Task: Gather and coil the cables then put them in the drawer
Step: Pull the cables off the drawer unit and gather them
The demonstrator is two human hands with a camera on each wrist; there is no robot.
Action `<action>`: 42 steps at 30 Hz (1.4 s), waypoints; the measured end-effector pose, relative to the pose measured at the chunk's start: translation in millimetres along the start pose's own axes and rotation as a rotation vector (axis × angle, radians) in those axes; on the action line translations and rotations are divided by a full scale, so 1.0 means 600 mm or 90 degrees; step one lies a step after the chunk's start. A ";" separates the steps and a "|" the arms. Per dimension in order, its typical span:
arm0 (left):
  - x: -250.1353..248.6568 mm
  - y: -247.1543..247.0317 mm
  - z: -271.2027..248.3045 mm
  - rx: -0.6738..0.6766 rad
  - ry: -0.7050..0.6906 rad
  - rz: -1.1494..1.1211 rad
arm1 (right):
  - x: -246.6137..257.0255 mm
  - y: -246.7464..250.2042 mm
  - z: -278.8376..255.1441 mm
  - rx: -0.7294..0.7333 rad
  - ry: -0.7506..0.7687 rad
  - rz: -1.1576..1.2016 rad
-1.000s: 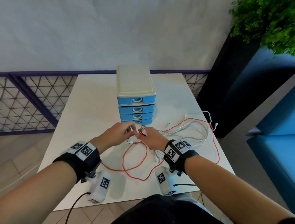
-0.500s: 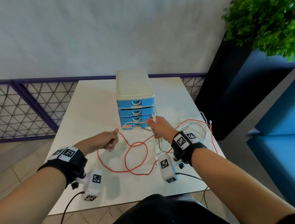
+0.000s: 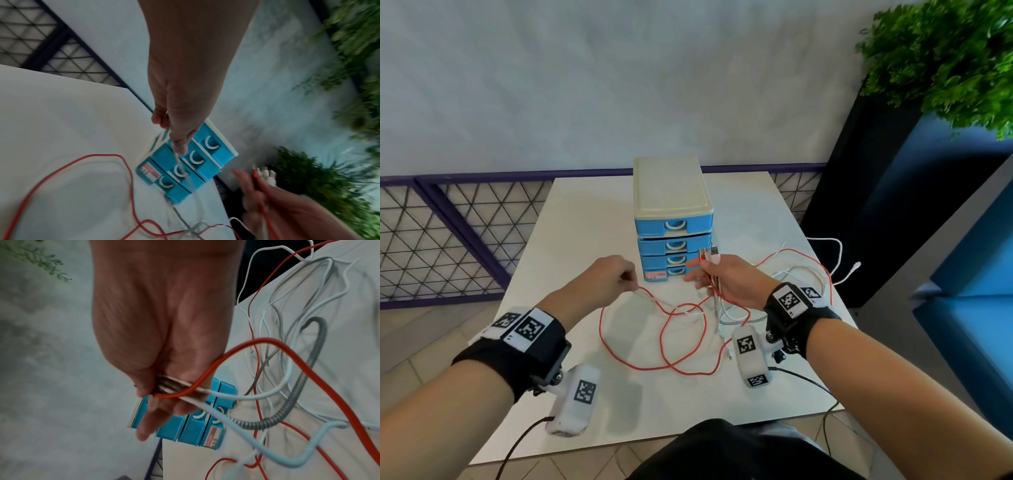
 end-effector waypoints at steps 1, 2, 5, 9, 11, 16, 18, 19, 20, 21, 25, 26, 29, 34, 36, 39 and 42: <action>-0.015 0.007 -0.001 0.004 -0.021 0.004 | -0.001 -0.001 0.001 0.010 0.015 -0.006; -0.030 0.013 -0.002 0.001 -0.038 -0.007 | 0.000 -0.005 0.001 0.014 0.022 -0.013; -0.072 0.030 -0.007 -0.055 -0.084 -0.156 | 0.002 -0.012 0.003 0.019 0.041 -0.039; -0.105 0.038 -0.001 -0.071 -0.161 -0.424 | 0.008 -0.025 0.005 0.029 0.080 -0.009; -0.111 0.040 0.003 -0.127 -0.189 -0.509 | 0.013 -0.034 0.005 0.056 0.082 0.019; -0.109 0.037 0.005 -0.218 -0.183 -0.419 | 0.028 -0.061 0.001 0.118 0.068 0.103; -0.106 0.034 0.002 -0.210 -0.209 -0.473 | 0.031 -0.068 0.004 0.108 0.073 0.160; -0.107 0.031 0.000 -0.195 -0.218 -0.511 | 0.033 -0.072 0.007 0.102 0.077 0.174; -0.111 0.027 -0.003 -0.166 -0.222 -0.563 | 0.037 -0.076 0.011 0.096 0.085 0.175; -0.117 0.019 -0.006 -0.126 -0.208 -0.626 | 0.039 -0.079 0.018 0.077 0.094 0.164; -0.148 -0.013 -0.013 0.045 -0.168 -0.896 | 0.060 -0.084 0.043 -0.067 0.159 0.120; -0.154 -0.018 -0.015 0.070 -0.188 -0.924 | 0.070 -0.082 0.046 -0.096 0.174 0.125; -0.167 -0.030 -0.020 0.091 -0.225 -0.843 | 0.100 -0.081 0.047 -0.131 0.212 0.108; -0.157 -0.033 -0.006 0.016 -0.162 -0.839 | 0.117 -0.092 0.036 -0.107 0.184 -0.012; -0.159 -0.031 -0.004 0.014 -0.185 -0.812 | 0.116 -0.094 0.032 -0.093 0.167 -0.027; -0.172 -0.026 -0.003 -0.020 -0.200 -0.740 | 0.111 -0.092 0.028 -0.094 0.137 -0.051; -0.175 -0.014 -0.003 -0.013 -0.200 -0.684 | 0.106 -0.082 0.025 -0.132 0.151 0.042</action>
Point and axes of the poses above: each hand's wrist, its own z-axis towards the middle knuckle, its own y-axis out of the back of the hand, x = y × z, the point moved 2 cm from there along z, towards the middle knuckle, and after that the axes turned 10 degrees about x, right-handed, at the moved point
